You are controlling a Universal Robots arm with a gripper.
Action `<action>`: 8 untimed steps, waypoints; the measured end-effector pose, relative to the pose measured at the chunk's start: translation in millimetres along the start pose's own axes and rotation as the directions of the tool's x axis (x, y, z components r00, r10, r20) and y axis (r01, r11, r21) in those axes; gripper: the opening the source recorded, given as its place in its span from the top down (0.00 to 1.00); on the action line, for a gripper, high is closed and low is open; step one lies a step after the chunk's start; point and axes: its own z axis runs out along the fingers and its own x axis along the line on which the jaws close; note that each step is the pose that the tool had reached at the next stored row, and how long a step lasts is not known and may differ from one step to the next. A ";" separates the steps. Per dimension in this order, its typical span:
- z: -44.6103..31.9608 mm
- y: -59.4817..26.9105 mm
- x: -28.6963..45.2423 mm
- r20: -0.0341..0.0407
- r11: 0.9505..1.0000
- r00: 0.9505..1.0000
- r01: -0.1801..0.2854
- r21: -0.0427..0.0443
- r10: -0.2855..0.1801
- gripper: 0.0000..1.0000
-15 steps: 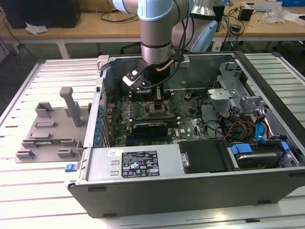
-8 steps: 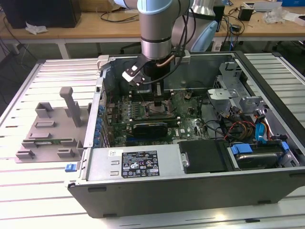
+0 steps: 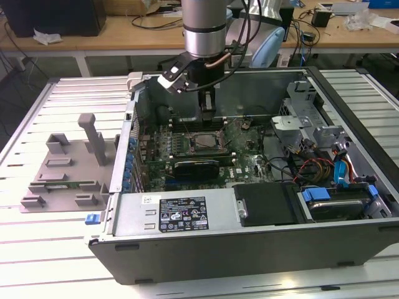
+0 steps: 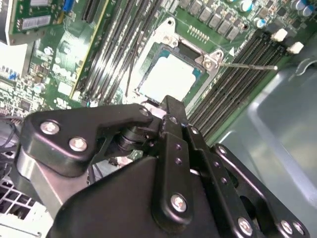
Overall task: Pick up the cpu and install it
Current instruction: 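Place the cpu into insertion slot, then close the cpu cover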
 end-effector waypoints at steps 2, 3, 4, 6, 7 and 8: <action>0.0 0.0 0.0 0.000 1.000 1.000 0.000 0.000 0.000 0.89; -0.1 0.0 0.0 0.000 1.000 1.000 0.000 0.000 0.000 0.89; -0.1 0.0 0.0 0.000 1.000 1.000 0.000 0.000 0.000 0.89; -0.2 0.0 0.0 0.000 1.000 1.000 0.000 0.000 0.000 0.89; -0.2 0.0 0.0 0.000 1.000 1.000 0.000 0.000 0.000 0.89; -0.2 0.0 0.0 0.000 1.000 1.000 0.000 0.000 0.000 0.89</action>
